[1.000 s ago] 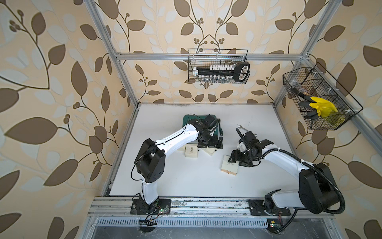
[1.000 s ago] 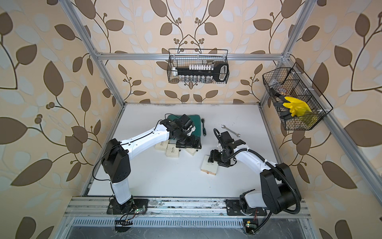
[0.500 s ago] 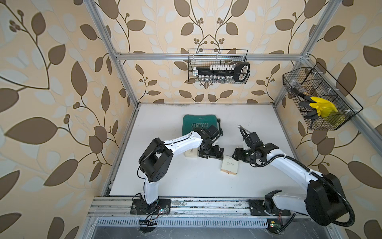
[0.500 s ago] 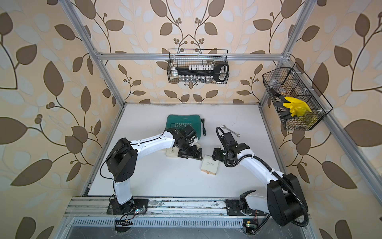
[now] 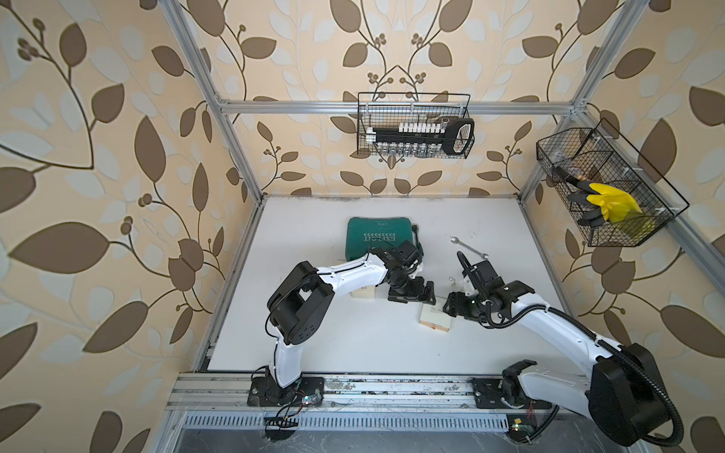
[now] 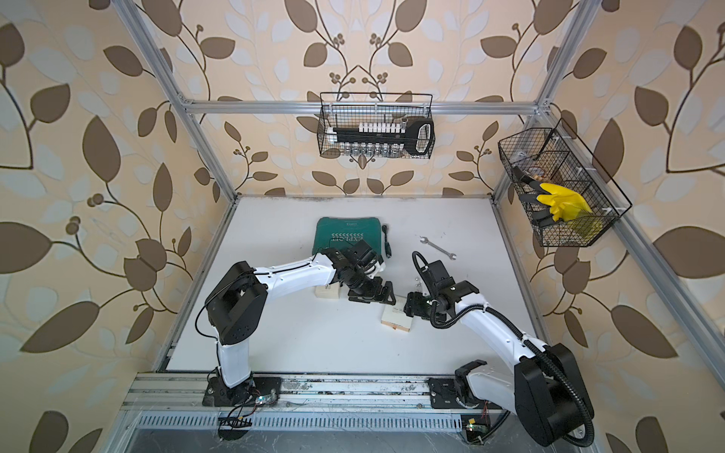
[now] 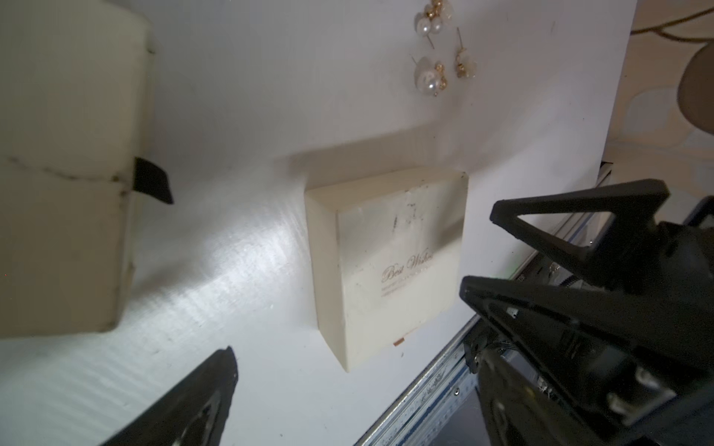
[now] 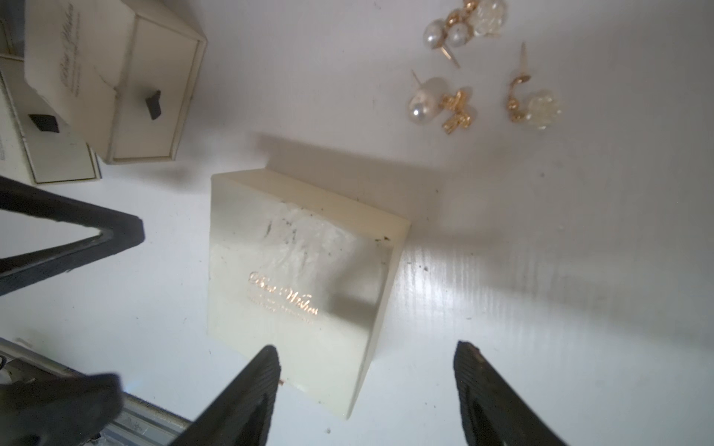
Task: Take out the earrings from the drawer-style jewelry box
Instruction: Move the jewelry box to the center of the board.
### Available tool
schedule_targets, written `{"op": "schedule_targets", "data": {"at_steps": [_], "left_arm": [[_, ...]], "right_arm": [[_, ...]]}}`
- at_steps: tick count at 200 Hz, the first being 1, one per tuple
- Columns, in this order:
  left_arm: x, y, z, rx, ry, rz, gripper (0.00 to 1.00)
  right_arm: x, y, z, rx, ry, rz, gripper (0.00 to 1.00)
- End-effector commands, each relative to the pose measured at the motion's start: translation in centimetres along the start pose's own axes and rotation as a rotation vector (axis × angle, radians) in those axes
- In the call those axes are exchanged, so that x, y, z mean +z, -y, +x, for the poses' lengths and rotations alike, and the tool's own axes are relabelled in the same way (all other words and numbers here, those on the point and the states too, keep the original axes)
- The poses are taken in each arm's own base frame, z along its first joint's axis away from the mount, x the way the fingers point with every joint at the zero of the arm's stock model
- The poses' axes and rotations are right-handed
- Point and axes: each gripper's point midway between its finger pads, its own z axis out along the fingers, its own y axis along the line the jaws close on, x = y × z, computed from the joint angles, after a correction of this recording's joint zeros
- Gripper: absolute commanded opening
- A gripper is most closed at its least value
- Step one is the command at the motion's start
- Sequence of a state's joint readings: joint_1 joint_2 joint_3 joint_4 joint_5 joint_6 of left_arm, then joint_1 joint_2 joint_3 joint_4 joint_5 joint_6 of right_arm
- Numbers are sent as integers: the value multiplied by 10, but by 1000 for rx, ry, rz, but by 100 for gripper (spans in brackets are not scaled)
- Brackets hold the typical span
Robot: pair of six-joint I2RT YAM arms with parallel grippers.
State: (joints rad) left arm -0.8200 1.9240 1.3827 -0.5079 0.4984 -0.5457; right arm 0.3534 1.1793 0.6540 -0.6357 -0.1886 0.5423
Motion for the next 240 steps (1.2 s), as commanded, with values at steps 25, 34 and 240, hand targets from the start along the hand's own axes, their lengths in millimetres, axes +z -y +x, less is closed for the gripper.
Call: {"op": "schedule_targets", "data": {"at_steps": [25,34,240], "left_arm": [[13,28,-5,25,-20,84,99],[14,32,-3,23,-28,99,99],[-10,61,28,78,-85,231,99]], "right_arm": [[11,-5,6,27,-28,-45,72],[11,-8,4,39,-25,-61,72],[17,-93,-66,-17,-22,-264,70]]}}
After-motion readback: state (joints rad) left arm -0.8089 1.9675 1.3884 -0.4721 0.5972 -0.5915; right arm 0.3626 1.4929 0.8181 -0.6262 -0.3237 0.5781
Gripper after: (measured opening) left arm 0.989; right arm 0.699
